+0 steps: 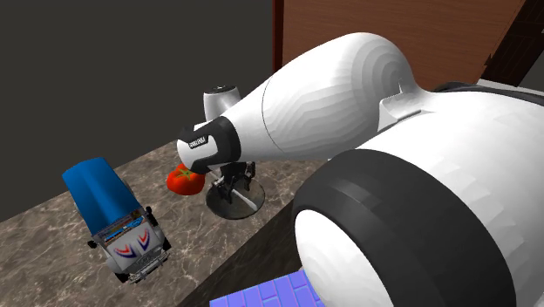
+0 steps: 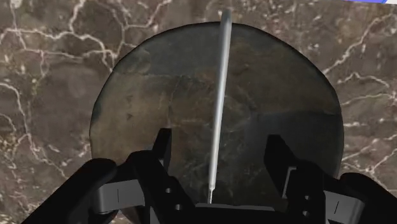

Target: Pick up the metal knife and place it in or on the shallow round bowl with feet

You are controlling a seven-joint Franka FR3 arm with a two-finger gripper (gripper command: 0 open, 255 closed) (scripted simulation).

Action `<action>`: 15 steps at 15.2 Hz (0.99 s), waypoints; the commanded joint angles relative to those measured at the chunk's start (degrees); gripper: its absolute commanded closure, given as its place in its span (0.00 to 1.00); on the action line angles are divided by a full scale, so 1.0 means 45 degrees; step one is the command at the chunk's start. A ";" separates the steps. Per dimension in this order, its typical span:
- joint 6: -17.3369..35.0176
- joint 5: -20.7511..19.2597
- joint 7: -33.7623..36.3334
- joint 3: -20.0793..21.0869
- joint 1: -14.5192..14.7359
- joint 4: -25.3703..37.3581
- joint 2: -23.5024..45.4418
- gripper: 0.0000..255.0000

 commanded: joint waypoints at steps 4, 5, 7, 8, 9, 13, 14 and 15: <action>0.0001 0.0000 -0.0001 -0.0001 -0.0001 -0.0003 0.0001 0.00; -0.0459 0.0003 -0.0001 0.0002 0.0002 0.0252 -0.0203 0.00; -0.1365 0.0007 -0.0003 0.0005 0.0004 0.0812 -0.0550 0.00; -0.1718 0.0009 -0.0004 0.0006 0.0005 0.1050 -0.0665 0.00; -0.1718 0.0009 -0.0004 0.0006 0.0005 0.1050 -0.0665 0.00; -0.1718 0.0009 -0.0004 0.0006 0.0005 0.1050 -0.0665 0.00; -0.1718 0.0009 -0.0004 0.0006 0.0005 0.1050 -0.0665 0.00; -0.1718 0.0009 -0.0004 0.0006 0.0005 0.1050 -0.0665 0.00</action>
